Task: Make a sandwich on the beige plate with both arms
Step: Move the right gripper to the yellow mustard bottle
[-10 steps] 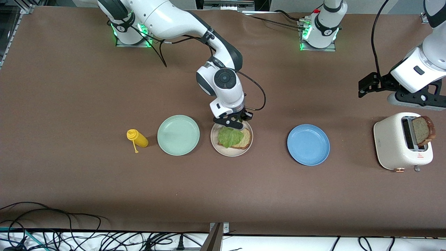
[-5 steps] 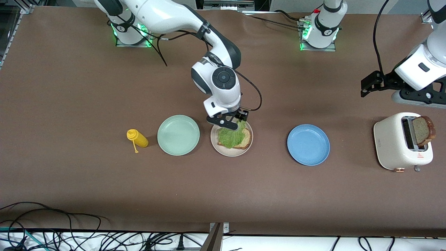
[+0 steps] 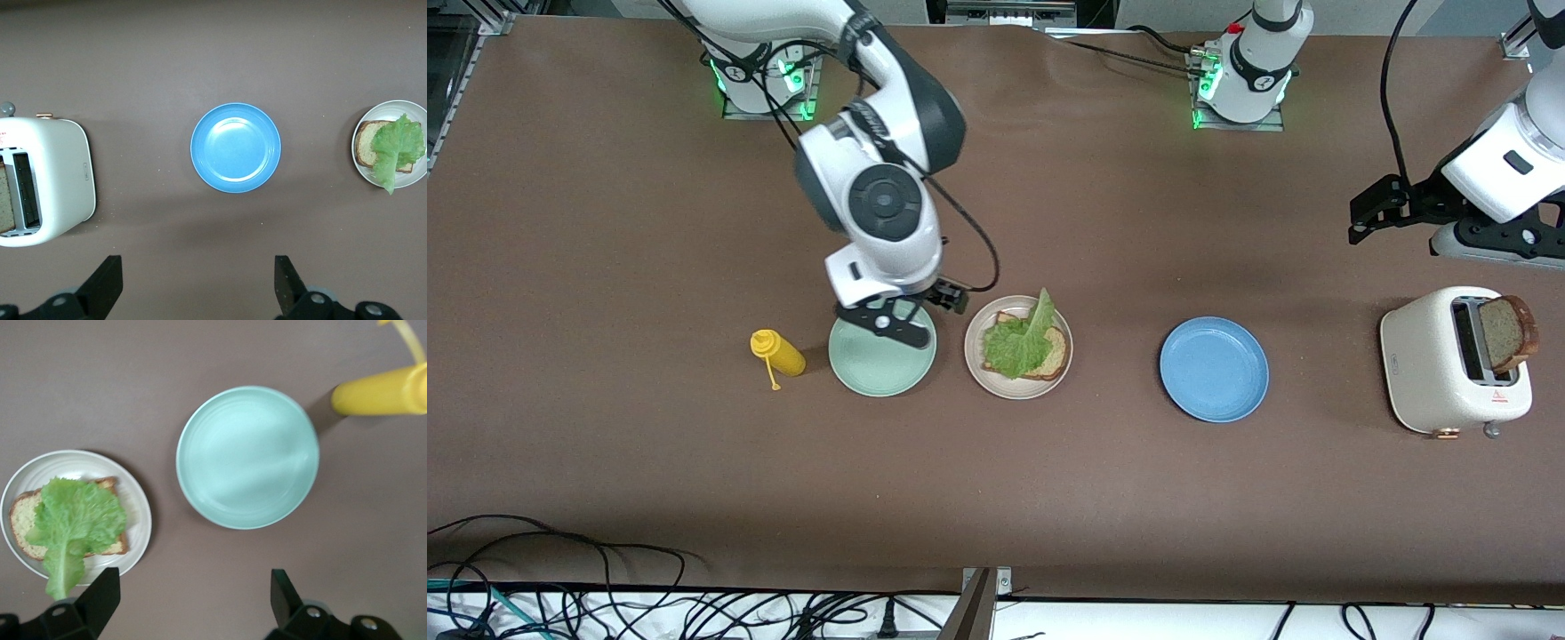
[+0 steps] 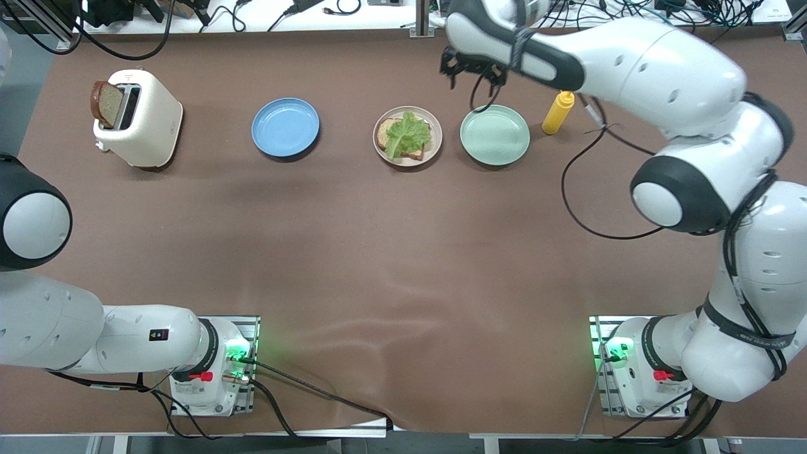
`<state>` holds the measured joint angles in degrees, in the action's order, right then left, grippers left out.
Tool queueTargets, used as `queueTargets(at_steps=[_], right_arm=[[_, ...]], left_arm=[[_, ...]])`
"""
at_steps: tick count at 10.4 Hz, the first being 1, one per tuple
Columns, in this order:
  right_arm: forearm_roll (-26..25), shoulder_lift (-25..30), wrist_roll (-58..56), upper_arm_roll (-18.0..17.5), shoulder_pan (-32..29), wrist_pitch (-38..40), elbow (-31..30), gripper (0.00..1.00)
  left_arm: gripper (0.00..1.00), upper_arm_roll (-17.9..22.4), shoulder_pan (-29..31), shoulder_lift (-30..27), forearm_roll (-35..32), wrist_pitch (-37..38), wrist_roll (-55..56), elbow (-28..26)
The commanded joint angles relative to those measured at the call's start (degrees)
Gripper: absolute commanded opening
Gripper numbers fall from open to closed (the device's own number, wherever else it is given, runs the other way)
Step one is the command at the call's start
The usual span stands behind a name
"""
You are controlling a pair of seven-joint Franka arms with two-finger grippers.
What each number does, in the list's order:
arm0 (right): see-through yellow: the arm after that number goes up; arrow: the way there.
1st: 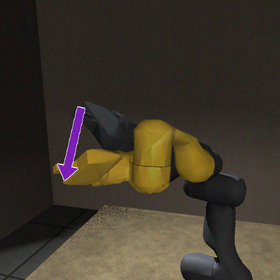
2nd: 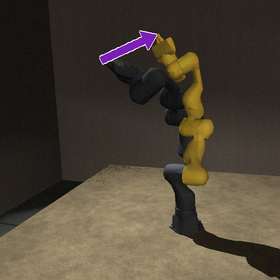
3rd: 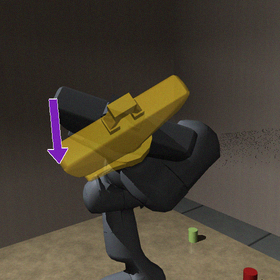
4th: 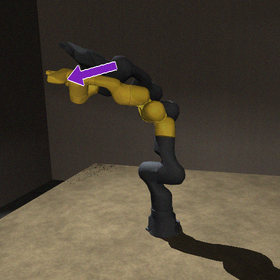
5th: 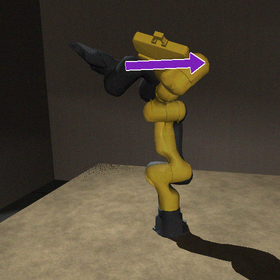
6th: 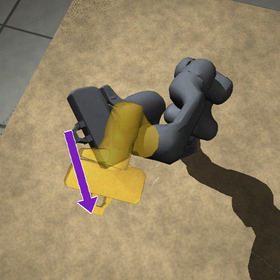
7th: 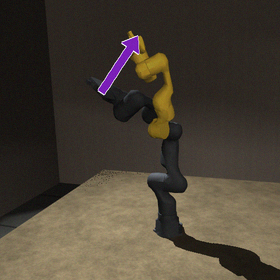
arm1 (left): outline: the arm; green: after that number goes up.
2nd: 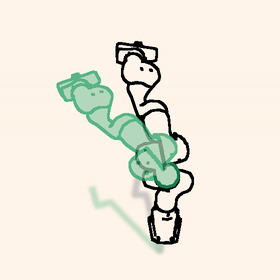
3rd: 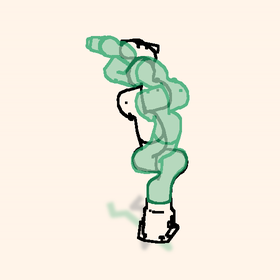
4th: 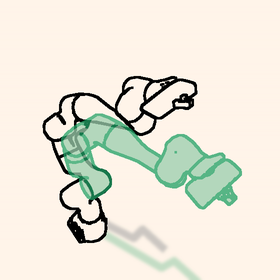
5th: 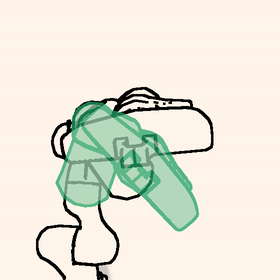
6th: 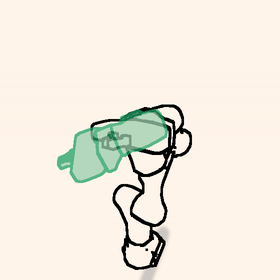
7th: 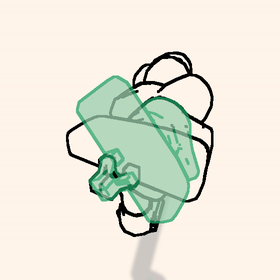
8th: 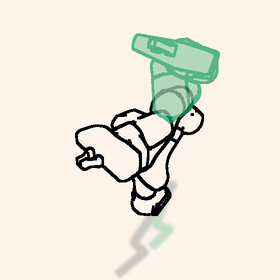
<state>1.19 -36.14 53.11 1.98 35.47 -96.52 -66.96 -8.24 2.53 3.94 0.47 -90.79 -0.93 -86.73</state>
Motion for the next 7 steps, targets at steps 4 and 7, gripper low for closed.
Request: queueTargets(at_steps=[4,7], right_arm=[[-0.05,12.83,-13.88,2.76,-4.51,-0.95,-17.21,1.00],[-0.14,23.89,-31.16,2.59,-11.46,-7.16,-31.42,1.00]], left_arm=[[1.00,-0.46,-0.24,-0.60,1.55,2.01,0.49,1.12],[1.00,-0.20,-0.15,-0.86,1.55,2.99,0.32,1.13]])
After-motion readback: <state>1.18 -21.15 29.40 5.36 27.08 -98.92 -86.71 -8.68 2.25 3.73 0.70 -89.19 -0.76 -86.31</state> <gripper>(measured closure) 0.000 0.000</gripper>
